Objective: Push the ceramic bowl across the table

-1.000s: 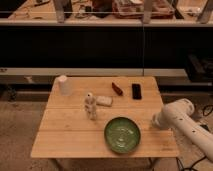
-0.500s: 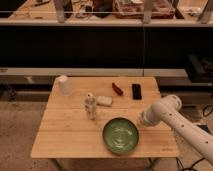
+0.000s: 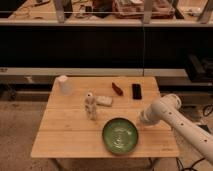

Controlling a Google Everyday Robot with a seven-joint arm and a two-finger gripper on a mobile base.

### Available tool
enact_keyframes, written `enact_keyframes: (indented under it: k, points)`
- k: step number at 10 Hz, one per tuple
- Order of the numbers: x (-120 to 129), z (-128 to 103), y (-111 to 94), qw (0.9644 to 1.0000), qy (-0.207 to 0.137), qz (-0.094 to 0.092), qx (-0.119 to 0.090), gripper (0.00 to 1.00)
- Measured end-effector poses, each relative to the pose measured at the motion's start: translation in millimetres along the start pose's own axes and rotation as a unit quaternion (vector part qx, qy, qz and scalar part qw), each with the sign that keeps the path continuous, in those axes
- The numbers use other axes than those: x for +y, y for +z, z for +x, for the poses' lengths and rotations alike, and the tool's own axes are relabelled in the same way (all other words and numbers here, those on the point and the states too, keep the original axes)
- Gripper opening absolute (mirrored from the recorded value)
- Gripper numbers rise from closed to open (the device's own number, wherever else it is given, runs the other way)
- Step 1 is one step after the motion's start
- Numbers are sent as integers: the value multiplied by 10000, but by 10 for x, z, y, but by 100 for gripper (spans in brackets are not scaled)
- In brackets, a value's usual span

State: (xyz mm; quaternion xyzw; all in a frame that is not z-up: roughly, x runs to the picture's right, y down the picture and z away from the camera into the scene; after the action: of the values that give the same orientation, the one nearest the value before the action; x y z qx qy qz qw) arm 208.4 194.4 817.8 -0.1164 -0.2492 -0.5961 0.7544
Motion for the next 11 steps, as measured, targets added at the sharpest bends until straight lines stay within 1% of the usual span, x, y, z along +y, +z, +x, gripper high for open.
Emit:
enact_keyframes:
  k: [2, 4, 7, 9, 10, 11]
  points:
    - [92, -30, -61, 9999, -52, -89, 25, 0]
    - [168, -111, -101, 9997, -127, -186, 21, 0]
    - [236, -292, -73, 9995, -179, -252, -59, 0]
    - [256, -432, -41, 9995, -143, -237, -158, 0]
    - [243, -481, -40, 9996, -96, -194, -203, 0]
    - [206, -571, -31, 9995, -20, -118, -303, 0]
